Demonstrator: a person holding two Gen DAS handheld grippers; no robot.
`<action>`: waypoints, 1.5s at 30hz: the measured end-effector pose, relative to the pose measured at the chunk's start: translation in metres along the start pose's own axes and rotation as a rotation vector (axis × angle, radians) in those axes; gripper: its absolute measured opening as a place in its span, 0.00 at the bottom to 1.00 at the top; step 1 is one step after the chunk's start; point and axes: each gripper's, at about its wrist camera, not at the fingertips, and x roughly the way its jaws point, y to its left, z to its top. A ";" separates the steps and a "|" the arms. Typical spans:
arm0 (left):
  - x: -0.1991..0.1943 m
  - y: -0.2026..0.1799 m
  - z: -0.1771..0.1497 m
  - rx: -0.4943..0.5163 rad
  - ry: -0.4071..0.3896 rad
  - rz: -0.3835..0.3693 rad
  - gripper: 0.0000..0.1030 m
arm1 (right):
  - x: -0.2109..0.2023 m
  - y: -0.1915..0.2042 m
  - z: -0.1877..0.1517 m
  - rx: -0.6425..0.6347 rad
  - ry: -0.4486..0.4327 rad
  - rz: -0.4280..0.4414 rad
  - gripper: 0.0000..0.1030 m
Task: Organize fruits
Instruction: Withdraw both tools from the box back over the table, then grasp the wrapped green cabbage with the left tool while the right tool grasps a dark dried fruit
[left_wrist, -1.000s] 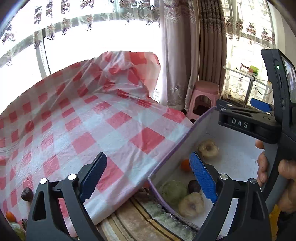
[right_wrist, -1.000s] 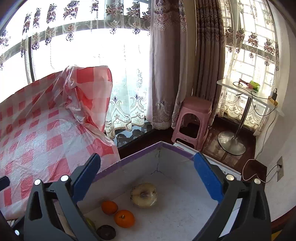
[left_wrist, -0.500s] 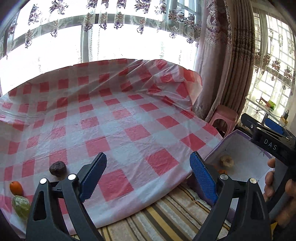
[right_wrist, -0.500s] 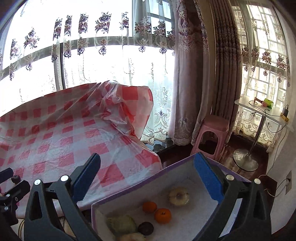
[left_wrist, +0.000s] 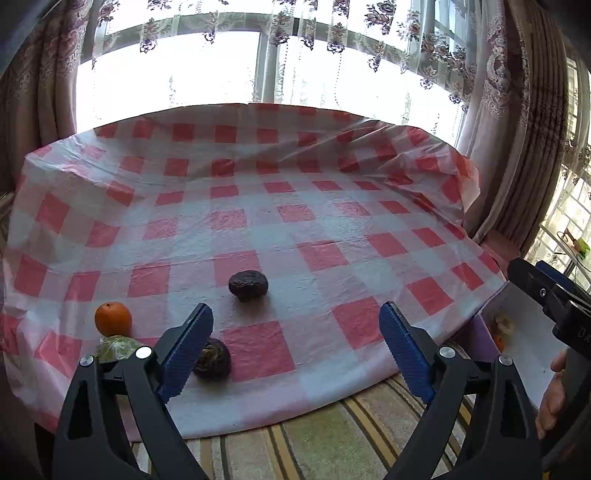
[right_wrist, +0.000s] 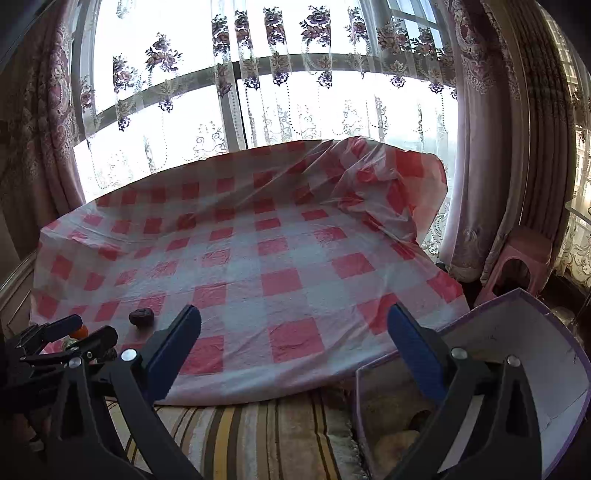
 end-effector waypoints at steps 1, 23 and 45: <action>-0.002 0.009 -0.002 -0.012 0.004 0.016 0.84 | 0.002 0.008 -0.002 -0.004 0.010 0.021 0.98; 0.005 0.122 -0.043 -0.082 0.207 0.089 0.74 | 0.069 0.146 -0.043 -0.242 0.303 0.247 0.98; 0.029 0.133 -0.045 -0.050 0.243 0.118 0.56 | 0.105 0.208 -0.057 -0.397 0.379 0.279 0.89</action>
